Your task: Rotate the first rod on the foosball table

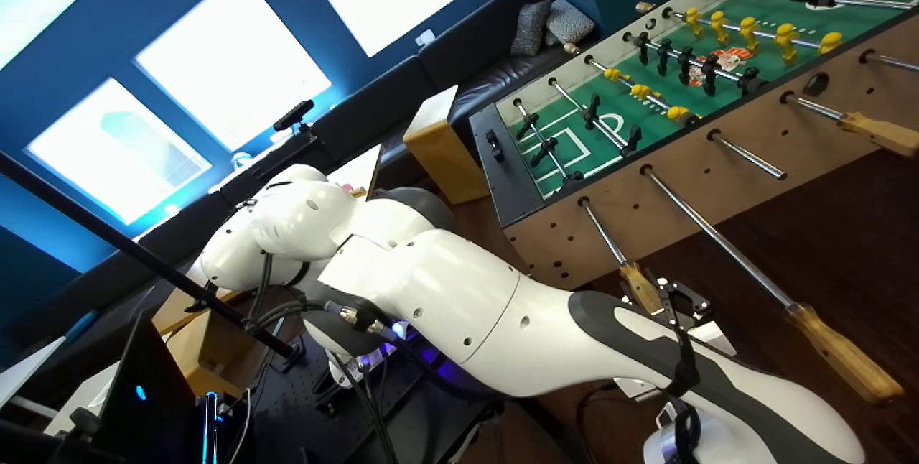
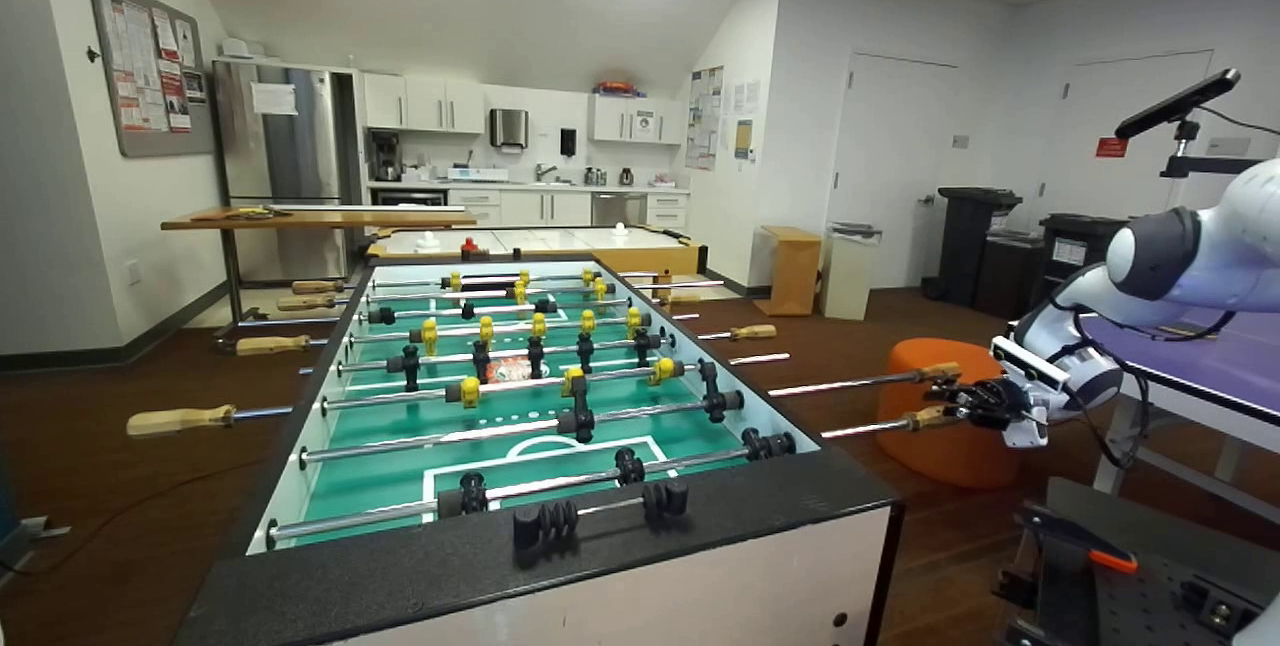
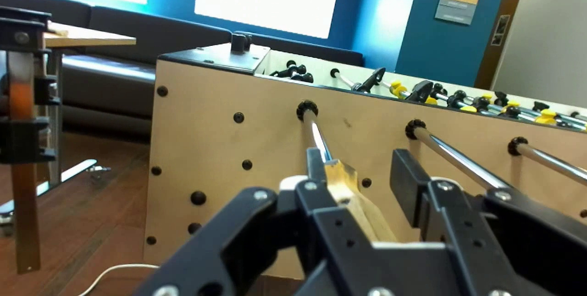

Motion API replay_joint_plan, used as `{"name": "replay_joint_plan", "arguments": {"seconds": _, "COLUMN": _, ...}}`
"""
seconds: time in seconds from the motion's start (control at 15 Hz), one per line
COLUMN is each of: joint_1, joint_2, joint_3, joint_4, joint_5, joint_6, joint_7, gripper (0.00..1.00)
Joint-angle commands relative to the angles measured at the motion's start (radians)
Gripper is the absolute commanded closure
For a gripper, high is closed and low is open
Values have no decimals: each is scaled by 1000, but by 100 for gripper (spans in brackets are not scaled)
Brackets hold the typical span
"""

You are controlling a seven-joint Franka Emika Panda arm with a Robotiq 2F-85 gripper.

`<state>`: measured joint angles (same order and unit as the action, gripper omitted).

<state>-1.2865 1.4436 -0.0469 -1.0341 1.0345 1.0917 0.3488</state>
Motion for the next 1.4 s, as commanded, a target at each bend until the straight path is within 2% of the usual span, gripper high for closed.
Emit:
{"name": "replay_joint_plan", "arguments": {"seconds": 0.0, "joint_1": 5, "joint_2": 30, "joint_3": -26, "joint_4": 48, "joint_5": 54, "joint_6": 22, "joint_7": 60, "gripper": 25}}
{"name": "replay_joint_plan", "arguments": {"seconds": 0.2, "joint_1": 2, "joint_2": 22, "joint_3": -40, "joint_4": 49, "joint_5": 59, "joint_6": 48, "joint_7": 31, "gripper": 3}}
{"name": "replay_joint_plan", "arguments": {"seconds": 0.33, "joint_1": 3, "joint_2": 21, "joint_3": -49, "joint_4": 57, "joint_5": 51, "joint_6": 45, "joint_7": 36, "gripper": 0}}
{"name": "replay_joint_plan", "arguments": {"seconds": 0.53, "joint_1": 9, "joint_2": 24, "joint_3": -60, "joint_4": 64, "joint_5": 38, "joint_6": 44, "joint_7": 36, "gripper": 2}}
{"name": "replay_joint_plan", "arguments": {"seconds": 0.6, "joint_1": 12, "joint_2": 25, "joint_3": -63, "joint_4": 65, "joint_5": 35, "joint_6": 45, "joint_7": 35, "gripper": 25}}
{"name": "replay_joint_plan", "arguments": {"seconds": 0.73, "joint_1": 14, "joint_2": 25, "joint_3": -68, "joint_4": 65, "joint_5": 30, "joint_6": 44, "joint_7": 35, "gripper": 30}}
{"name": "replay_joint_plan", "arguments": {"seconds": 1.13, "joint_1": 29, "joint_2": 24, "joint_3": -82, "joint_4": 72, "joint_5": 1, "joint_6": 68, "joint_7": 14, "gripper": 76}}
{"name": "replay_joint_plan", "arguments": {"seconds": 1.2, "joint_1": 33, "joint_2": 24, "joint_3": -87, "joint_4": 75, "joint_5": -11, "joint_6": 69, "joint_7": 10, "gripper": 81}}
{"name": "replay_joint_plan", "arguments": {"seconds": 1.27, "joint_1": 34, "joint_2": 25, "joint_3": -85, "joint_4": 82, "joint_5": -15, "joint_6": 71, "joint_7": 8, "gripper": 70}}
{"name": "replay_joint_plan", "arguments": {"seconds": 1.33, "joint_1": 35, "joint_2": 26, "joint_3": -86, "joint_4": 87, "joint_5": -21, "joint_6": 73, "joint_7": 6, "gripper": 72}}
